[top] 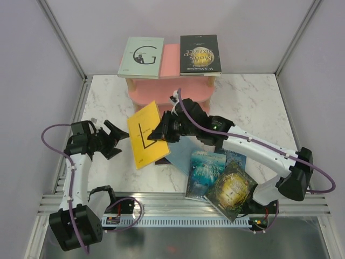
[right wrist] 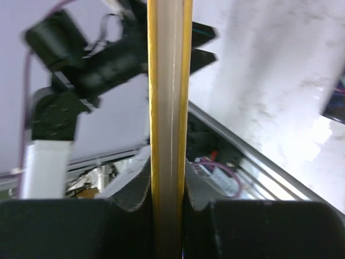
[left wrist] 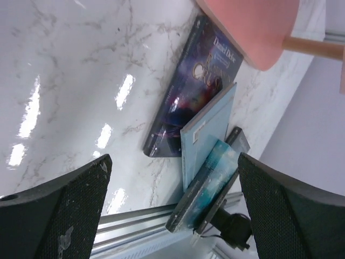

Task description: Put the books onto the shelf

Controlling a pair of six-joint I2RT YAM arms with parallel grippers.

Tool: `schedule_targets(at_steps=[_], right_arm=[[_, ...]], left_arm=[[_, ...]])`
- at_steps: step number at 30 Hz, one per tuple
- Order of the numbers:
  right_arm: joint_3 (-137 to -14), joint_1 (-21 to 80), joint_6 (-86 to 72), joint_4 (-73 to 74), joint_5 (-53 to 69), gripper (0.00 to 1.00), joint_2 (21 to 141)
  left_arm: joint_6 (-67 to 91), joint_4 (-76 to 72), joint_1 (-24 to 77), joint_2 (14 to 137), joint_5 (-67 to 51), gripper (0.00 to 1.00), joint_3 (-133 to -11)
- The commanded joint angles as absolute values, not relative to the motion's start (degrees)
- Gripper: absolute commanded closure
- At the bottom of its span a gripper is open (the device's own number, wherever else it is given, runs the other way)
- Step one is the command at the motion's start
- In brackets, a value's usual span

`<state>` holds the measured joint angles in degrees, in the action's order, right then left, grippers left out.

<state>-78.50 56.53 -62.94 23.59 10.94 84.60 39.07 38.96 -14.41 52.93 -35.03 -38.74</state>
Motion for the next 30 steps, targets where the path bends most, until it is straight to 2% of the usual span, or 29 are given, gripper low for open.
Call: schedule_targets(at_steps=[1, 10, 20, 26, 27, 30], right_arm=[[-93.23, 56.87, -63.54, 19.24, 14.58, 1.00, 84.89], [-118.64, 54.94, -70.48, 23.20, 16.17, 1.00, 95.26], [-144.64, 38.69, -78.31, 24.26, 17.75, 1.00, 112.92], [-146.95, 36.12, -79.28, 21.80, 17.49, 1.00, 119.00], [-147.13, 36.12, -79.36, 21.54, 17.32, 1.00, 119.70], [-146.95, 36.04, -78.84, 21.36, 16.53, 1.00, 120.41]], left_arm=[[34.72, 49.11, -14.06, 54.14, -22.94, 0.00, -46.48], [38.67, 51.59, -10.55, 51.94, -23.47, 0.00, -58.79], [38.67, 51.59, -10.37, 50.80, -23.47, 0.00, -59.32], [38.67, 51.59, -10.28, 50.36, -23.47, 0.00, -61.96], [42.50, 52.46, -10.20, 50.54, -29.12, 0.00, -62.05], [42.36, 52.73, -9.93, 50.54, -29.09, 0.00, -62.23]])
